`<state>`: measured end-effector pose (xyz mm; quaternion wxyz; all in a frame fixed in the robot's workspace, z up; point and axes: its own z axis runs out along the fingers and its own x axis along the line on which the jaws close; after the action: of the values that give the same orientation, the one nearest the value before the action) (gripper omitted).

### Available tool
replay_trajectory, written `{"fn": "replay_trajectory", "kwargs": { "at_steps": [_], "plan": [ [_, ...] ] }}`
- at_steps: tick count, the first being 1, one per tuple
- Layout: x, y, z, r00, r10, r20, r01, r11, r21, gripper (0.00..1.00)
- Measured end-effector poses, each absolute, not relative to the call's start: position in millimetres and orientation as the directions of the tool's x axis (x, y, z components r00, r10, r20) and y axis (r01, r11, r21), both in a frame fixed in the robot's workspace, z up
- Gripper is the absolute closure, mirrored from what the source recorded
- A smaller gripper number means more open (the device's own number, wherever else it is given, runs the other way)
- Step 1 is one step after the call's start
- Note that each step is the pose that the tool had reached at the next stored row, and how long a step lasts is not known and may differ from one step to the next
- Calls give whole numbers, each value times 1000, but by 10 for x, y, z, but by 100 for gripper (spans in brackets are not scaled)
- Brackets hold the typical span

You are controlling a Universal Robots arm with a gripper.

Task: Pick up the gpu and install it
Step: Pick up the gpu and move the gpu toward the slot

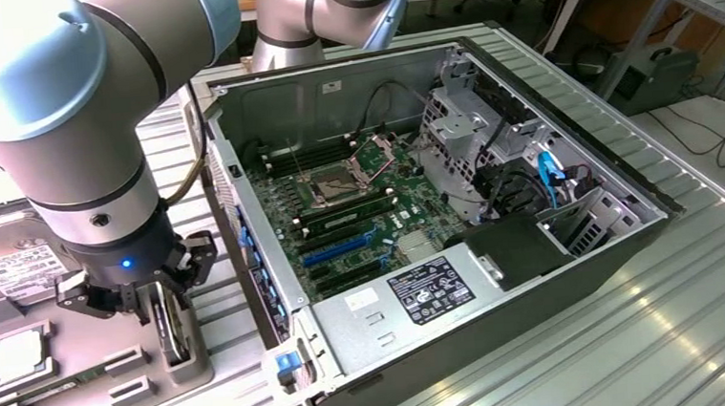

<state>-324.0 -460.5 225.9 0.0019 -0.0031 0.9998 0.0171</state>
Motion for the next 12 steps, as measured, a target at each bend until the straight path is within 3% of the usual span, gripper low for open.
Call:
{"fn": "replay_trajectory", "kwargs": {
  "at_steps": [1,5,6,12],
  "plan": [
    [-3240,-4605,2259,-1000,-6,-4,-6,999,34,55],
    [-3240,-4605,2260,-1000,-6,-4,-6,999,34,56],
    [-3240,-4605,2259,-1000,-6,-4,-6,999,34,64],
    [-3239,-4605,2259,-1000,-6,-4,-6,999,34,65]
  ]
}}
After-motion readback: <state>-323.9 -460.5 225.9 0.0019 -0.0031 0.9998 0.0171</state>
